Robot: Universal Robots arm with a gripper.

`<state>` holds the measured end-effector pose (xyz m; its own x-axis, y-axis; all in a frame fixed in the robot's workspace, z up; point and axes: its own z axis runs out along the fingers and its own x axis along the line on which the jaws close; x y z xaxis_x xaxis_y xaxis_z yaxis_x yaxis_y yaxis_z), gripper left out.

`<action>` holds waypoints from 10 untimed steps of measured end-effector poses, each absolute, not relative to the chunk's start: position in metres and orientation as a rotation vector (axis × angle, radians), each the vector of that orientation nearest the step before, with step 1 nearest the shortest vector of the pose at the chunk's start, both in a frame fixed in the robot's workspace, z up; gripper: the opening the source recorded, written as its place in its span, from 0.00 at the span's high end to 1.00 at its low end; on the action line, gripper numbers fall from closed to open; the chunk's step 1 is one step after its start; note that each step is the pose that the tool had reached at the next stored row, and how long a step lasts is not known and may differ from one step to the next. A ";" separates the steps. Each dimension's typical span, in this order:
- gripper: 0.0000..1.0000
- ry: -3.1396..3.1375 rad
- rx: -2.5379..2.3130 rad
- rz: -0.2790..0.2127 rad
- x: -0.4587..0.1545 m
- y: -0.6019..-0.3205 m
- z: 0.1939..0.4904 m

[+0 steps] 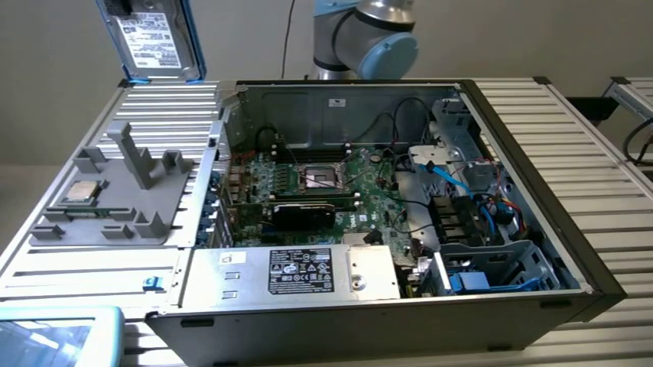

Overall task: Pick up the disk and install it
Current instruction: 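Pick up the disk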

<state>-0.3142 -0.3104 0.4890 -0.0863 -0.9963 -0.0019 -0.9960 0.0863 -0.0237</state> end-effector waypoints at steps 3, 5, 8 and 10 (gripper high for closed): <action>0.63 2.302 -2.112 -0.025 -0.303 -0.316 0.490; 0.63 2.302 -2.112 -0.025 -0.296 -0.319 0.490; 0.63 2.302 -2.112 -0.025 -0.283 -0.323 0.490; 0.63 2.302 -2.112 -0.025 -0.275 -0.325 0.490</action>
<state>-0.2752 -0.3252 0.4903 -0.0862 -0.9963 -0.0019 -0.9960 0.0862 -0.0237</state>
